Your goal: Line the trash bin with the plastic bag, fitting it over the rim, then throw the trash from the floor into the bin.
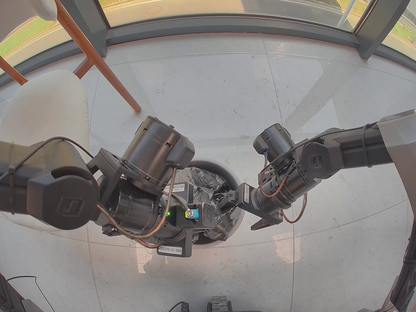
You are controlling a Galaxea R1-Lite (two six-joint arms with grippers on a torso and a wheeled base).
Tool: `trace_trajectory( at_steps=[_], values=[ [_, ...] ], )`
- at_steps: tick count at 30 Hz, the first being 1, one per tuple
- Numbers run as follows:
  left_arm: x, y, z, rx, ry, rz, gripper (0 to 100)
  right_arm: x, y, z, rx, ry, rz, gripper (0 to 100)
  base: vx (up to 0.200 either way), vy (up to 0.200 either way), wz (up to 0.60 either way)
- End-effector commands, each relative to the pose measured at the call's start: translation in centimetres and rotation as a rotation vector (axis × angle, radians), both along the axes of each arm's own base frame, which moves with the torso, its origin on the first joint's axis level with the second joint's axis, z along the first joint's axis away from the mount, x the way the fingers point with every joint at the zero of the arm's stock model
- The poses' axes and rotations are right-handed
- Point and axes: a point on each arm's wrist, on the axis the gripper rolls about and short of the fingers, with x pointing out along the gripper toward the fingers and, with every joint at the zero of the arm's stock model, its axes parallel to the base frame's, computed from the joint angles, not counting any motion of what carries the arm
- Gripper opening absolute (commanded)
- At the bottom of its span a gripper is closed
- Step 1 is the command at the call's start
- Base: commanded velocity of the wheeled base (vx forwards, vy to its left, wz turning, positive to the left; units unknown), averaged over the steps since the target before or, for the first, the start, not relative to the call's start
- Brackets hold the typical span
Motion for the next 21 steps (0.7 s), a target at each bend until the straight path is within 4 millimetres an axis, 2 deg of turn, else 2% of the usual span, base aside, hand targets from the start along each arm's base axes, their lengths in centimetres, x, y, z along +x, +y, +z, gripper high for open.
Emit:
trace_trajectory(
  at_steps=[1,8,9,16,21],
  values=[
    [-0.1,0.2,0.2,-0.005,-0.001,0.012,0,0.1,0.2,-0.6,-0.004,0.020,-0.012,100,0.000,0.000,0.00],
    [-0.2,0.3,0.2,-0.005,-0.001,0.011,0,0.3,-0.2,-0.5,-0.006,0.012,-0.014,100,0.000,0.000,0.00],
    [-0.2,0.3,0.2,-0.005,-0.001,0.011,0,0.3,-0.3,-0.5,-0.006,0.012,-0.016,0,0.000,0.000,0.00],
    [-0.3,0.5,0.5,-0.033,0.013,0.051,0,0.2,-0.3,0.1,-0.005,-0.005,-0.017,0,0.000,0.000,0.00],
    [-0.3,1.3,0.5,-0.034,0.018,0.074,0,0.3,-0.3,2.5,0.031,-0.106,0.025,0,0.000,0.000,0.00]
  ],
)
